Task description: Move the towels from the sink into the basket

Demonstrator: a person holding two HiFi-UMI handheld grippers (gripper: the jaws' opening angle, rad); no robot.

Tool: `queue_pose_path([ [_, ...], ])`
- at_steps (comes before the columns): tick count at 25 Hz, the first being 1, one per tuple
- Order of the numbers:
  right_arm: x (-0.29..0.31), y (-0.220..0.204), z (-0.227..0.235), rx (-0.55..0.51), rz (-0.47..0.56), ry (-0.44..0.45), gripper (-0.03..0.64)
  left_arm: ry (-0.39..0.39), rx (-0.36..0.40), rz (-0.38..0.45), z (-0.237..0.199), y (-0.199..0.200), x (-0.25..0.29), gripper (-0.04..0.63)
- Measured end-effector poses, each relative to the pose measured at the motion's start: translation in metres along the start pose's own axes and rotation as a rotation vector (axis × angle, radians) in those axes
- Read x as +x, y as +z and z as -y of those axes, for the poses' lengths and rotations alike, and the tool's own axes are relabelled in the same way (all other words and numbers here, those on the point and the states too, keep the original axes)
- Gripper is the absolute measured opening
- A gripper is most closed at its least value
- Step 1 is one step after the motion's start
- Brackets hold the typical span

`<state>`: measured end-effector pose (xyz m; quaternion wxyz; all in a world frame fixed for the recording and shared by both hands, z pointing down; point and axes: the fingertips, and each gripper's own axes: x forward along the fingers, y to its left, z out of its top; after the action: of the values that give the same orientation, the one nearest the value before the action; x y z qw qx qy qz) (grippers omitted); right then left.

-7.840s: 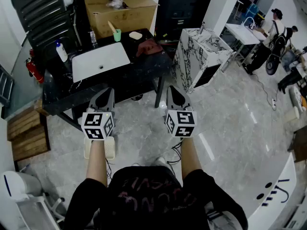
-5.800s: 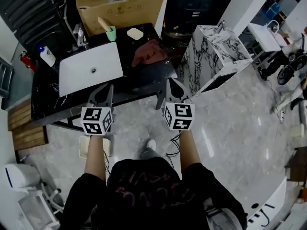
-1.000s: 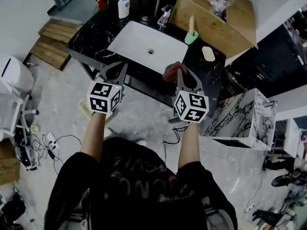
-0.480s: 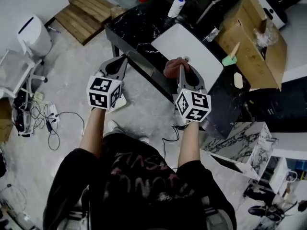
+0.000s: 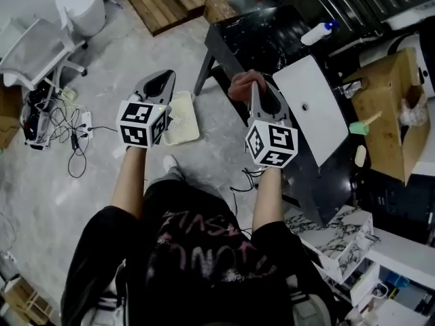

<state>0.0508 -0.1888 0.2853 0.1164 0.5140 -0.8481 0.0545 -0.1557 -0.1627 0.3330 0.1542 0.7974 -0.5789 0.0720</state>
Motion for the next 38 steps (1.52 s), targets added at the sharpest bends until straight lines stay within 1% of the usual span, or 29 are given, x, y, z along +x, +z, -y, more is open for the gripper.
queue_pose_path([
  [4, 0.042, -0.009, -0.042, -0.003, -0.006, 0.092, 0.066, 0.073, -0.037, -0.013, -0.048, -0.013, -0.011, 0.017],
  [9, 0.088, -0.032, -0.078, -0.018, -0.05, 0.196, 0.066, 0.163, -0.07, -0.038, -0.087, -0.035, -0.019, 0.017],
  [14, 0.122, -0.065, -0.103, -0.018, -0.103, 0.319, 0.067, 0.27, -0.125, -0.08, -0.109, -0.07, -0.023, 0.017],
  [18, 0.138, -0.096, -0.112, -0.027, -0.14, 0.395, 0.066, 0.355, -0.178, -0.088, -0.119, -0.101, -0.023, 0.017],
  [22, 0.147, -0.138, -0.122, -0.036, -0.192, 0.457, 0.067, 0.433, -0.239, -0.102, -0.128, -0.139, -0.028, 0.017],
  [25, 0.153, -0.177, -0.128, -0.029, -0.245, 0.484, 0.067, 0.455, -0.246, -0.132, -0.13, -0.168, -0.03, 0.017],
  [30, 0.17, -0.245, -0.139, -0.007, -0.325, 0.498, 0.067, 0.465, -0.279, -0.184, -0.143, -0.228, -0.022, 0.017],
  [34, 0.186, -0.304, -0.143, 0.008, -0.383, 0.491, 0.067, 0.449, -0.292, -0.231, -0.153, -0.282, -0.004, 0.017],
  [38, 0.199, -0.372, -0.143, 0.02, -0.458, 0.469, 0.069, 0.426, -0.319, -0.279, -0.159, -0.342, 0.014, 0.017],
])
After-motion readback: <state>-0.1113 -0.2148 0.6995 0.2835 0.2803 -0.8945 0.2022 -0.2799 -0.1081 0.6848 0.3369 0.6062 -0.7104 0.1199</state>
